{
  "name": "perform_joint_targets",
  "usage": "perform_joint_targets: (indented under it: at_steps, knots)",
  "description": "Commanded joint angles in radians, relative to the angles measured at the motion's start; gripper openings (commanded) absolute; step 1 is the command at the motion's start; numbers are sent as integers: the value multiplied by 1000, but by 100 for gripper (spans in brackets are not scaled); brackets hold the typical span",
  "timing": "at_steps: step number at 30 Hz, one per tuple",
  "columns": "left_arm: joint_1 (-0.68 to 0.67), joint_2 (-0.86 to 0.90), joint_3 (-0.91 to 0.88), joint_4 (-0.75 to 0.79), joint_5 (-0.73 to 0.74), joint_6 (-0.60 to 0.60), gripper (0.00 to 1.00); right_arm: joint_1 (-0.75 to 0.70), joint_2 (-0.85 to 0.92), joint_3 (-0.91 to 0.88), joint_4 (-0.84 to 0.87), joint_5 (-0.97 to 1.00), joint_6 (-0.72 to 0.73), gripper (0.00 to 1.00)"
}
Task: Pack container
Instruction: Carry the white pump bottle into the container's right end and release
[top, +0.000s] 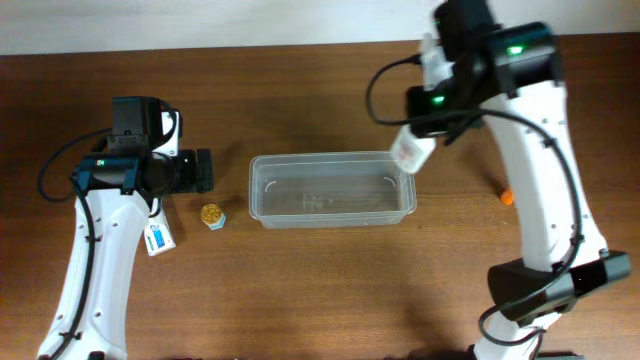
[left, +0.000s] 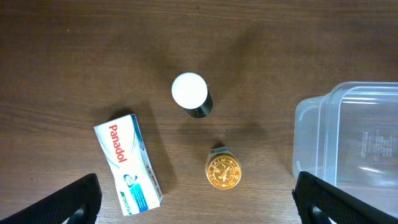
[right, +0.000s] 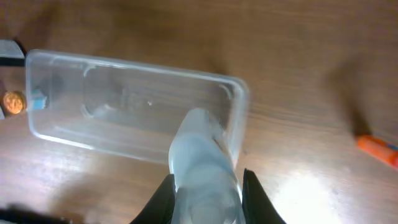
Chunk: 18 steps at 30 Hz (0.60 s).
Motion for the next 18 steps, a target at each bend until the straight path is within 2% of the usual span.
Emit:
perform_joint_targets:
  at_steps: [1,11,18]
  knots:
    - [2,3,25,0,14,11,99,55,-3,-82,44,62,105,4]
    - [2,3,25,0,14,11,99,43,-3,-424,330,62,130,4]
    - [2,3,25,2,14,11,99,39,3,-586,487,88,122,4]
